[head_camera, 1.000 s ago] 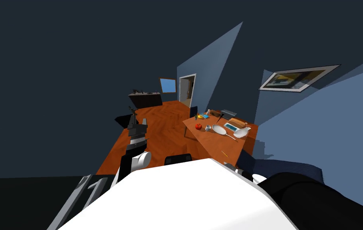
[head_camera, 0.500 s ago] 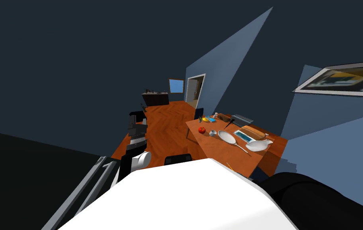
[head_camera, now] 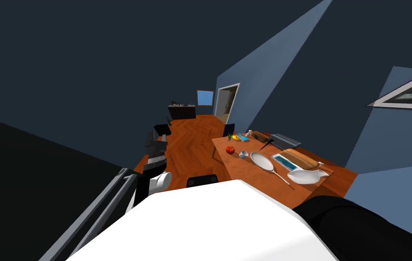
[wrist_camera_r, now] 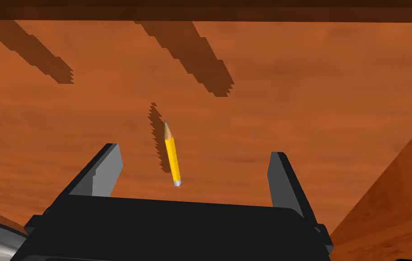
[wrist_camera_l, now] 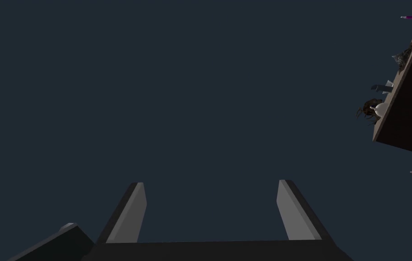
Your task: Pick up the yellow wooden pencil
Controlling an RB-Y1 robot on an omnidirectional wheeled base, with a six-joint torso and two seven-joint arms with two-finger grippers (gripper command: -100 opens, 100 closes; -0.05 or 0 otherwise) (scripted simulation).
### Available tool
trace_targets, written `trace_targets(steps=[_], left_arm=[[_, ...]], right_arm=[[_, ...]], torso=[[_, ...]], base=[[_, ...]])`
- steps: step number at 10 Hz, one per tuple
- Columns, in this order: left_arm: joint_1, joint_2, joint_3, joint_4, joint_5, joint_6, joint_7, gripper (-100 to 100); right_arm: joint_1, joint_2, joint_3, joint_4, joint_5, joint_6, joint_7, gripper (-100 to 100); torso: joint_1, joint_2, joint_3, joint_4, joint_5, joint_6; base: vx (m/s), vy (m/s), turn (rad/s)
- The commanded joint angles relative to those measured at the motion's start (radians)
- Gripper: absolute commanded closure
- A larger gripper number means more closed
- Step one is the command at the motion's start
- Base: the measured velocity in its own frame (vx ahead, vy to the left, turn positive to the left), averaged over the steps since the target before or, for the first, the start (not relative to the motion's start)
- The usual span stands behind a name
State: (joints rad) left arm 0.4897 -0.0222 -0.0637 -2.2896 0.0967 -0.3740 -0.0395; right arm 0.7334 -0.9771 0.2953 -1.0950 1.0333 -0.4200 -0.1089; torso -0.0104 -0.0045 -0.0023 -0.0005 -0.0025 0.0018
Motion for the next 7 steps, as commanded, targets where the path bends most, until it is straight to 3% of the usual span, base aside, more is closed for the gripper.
trace_targets(steps=[1,2,3,4,6,7], left_arm=[[0.0,0.0,0.0,0.0,0.0,0.0,0.0,0],[0.0,0.0,0.0,0.0,0.0,0.0,0.0,0],[0.0,0.0,0.0,0.0,0.0,0.0,0.0,0],[0.0,0.0,0.0,0.0,0.0,0.0,0.0,0],[0.0,0.0,0.0,0.0,0.0,0.0,0.0,0],[0.0,0.0,0.0,0.0,0.0,0.0,0.0,0]], right_arm=[[0.005,-0.005,0.022,0.0,0.03,0.013,-0.027,-100],[0.002,0.003,0.009,0.009,0.017,0.001,-0.005,-100],[0.002,0.003,0.01,0.01,0.019,0.002,-0.007,0],[-0.016,0.032,0.021,0.034,0.015,0.016,0.008,-100],[-0.037,0.068,0.034,0.064,0.011,0.033,0.027,-100],[-0.025,0.054,0.032,0.044,0.014,0.032,0.015,-100]], torso=[[0.0,0.0,0.0,0.0,0.0,0.0],[0.001,0.0,0.0,0.0,0.0,0.0],[0.005,0.0,0.0,0.0,0.001,0.001],[0.008,0.0,0.0,0.0,0.002,0.001],[0.007,0.0,0.0,0.0,0.002,0.001],[0.007,0.001,0.0,0.0,0.001,0.001]], base=[[-0.001,-0.121,0.223],[-0.002,-0.053,0.044],[0.0,-0.011,-0.005],[-0.008,-0.024,0.063],[-0.017,-0.037,0.084],[-0.009,-0.018,0.015]])
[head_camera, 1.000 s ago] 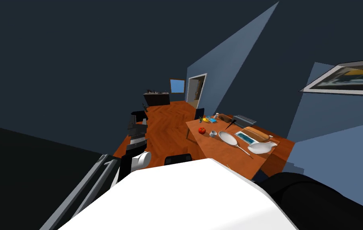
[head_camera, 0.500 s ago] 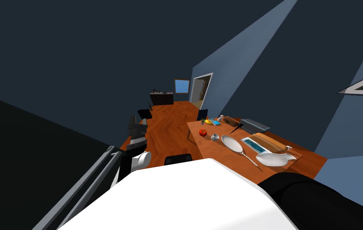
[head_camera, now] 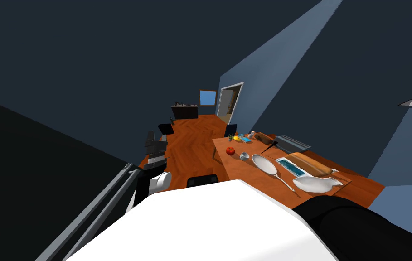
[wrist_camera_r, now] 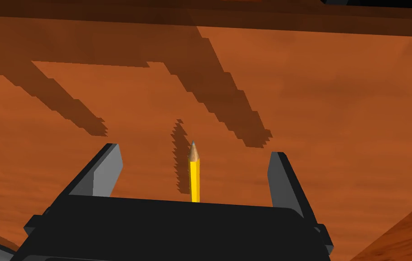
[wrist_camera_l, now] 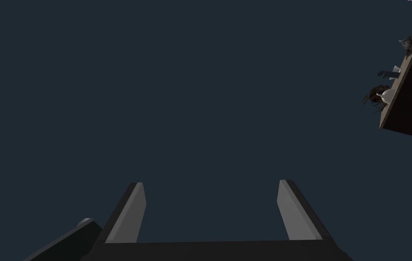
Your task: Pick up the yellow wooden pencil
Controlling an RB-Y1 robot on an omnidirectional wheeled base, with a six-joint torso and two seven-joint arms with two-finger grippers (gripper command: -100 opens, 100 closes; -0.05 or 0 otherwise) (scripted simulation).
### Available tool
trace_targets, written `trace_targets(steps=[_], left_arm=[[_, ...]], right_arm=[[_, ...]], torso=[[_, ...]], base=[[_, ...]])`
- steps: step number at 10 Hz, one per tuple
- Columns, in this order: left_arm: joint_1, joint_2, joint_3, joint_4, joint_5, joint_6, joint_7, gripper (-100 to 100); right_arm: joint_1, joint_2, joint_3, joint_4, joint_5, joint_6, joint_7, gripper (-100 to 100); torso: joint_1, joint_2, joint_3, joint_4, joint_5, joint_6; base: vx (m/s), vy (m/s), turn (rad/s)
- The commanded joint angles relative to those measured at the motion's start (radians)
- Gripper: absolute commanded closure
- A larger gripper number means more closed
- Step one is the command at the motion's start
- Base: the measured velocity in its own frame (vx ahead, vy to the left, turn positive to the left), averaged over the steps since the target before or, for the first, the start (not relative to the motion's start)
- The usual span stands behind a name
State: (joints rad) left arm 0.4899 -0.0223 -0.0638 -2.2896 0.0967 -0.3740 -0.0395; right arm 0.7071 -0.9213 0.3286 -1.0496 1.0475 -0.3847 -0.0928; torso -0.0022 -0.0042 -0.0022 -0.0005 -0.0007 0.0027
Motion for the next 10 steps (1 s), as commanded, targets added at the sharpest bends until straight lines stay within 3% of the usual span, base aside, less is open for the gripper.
trace_targets(steps=[1,5,6,7,10], left_arm=[[0.0,0.0,0.0,0.0,0.0,0.0,0.0,0],[0.0,0.0,0.0,0.0,0.0,0.0,0.0,0],[0.0,0.0,0.0,0.0,0.0,0.0,0.0,0],[0.0,0.0,0.0,0.0,0.0,0.0,0.0,0],[0.0,0.0,0.0,0.0,0.0,0.0,0.0,0]], right_arm=[[0.0,0.0,0.0,0.0,0.0,0.0,0.0,100],[0.0,0.0,0.0,0.0,0.0,0.0,0.0,100],[0.0,0.0,0.0,0.0,0.0,0.0,0.0,0],[0.015,-0.031,-0.015,-0.018,0.002,-0.023,-0.012,100],[0.023,-0.046,-0.017,-0.03,0.004,-0.026,-0.019,100]], torso=[[0.0,0.0,0.0,0.0,0.0,0.0],[0.001,-0.001,0.0,0.0,0.0,0.0],[0.001,-0.001,0.0,0.0,0.0,0.0],[0.002,-0.001,-0.001,0.0,0.0,0.0],[0.005,-0.002,-0.001,0.0,0.001,0.0]], base=[[0.0,0.0,0.0],[0.0,0.0,0.0],[0.0,0.0,0.0],[0.012,0.023,-0.093],[0.012,0.03,-0.05]])
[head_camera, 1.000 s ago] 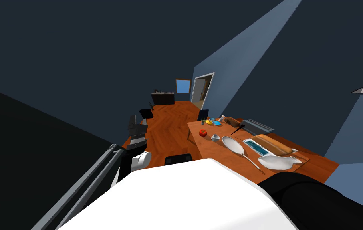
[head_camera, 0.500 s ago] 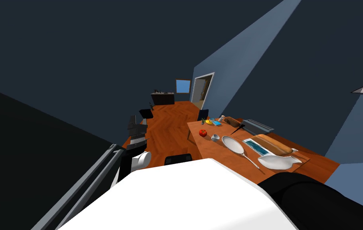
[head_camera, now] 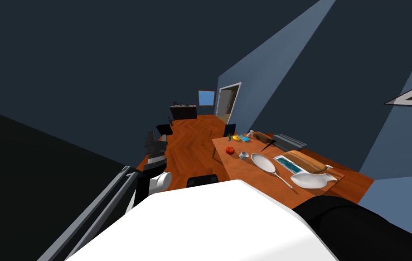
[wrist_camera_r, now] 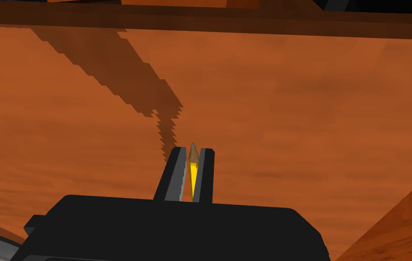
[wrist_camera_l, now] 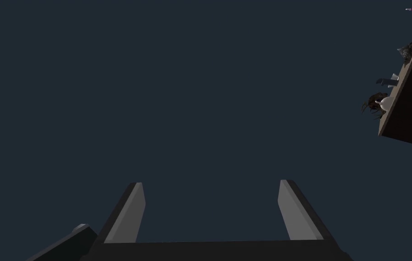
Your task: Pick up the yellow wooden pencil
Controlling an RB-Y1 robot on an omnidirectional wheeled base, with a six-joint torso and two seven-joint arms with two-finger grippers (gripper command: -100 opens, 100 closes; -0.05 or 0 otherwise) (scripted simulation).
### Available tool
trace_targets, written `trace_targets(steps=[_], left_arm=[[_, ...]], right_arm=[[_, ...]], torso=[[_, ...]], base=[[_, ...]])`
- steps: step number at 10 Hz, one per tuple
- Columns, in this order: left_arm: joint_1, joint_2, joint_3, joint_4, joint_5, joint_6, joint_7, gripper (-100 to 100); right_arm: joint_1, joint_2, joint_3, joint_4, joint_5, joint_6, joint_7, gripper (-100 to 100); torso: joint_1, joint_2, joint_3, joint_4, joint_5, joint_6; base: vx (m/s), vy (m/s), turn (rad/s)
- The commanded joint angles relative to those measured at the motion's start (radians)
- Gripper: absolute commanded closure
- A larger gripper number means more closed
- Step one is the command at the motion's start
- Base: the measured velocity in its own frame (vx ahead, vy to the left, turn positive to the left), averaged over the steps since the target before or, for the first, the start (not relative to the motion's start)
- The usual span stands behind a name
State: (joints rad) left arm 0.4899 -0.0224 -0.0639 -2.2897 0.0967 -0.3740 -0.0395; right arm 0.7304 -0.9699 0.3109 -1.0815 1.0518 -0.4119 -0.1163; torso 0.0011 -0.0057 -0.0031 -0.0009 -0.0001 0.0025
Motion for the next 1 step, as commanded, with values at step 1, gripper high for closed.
trace_targets(steps=[1], left_arm=[[0.0,0.0,0.0,0.0,0.0,0.0,0.0,0]], right_arm=[[0.0,0.0,0.0,0.0,0.0,0.0,0.0,0]], torso=[[0.0,0.0,0.0,0.0,0.0,0.0]], base=[[0.0,0.0,0.0]])
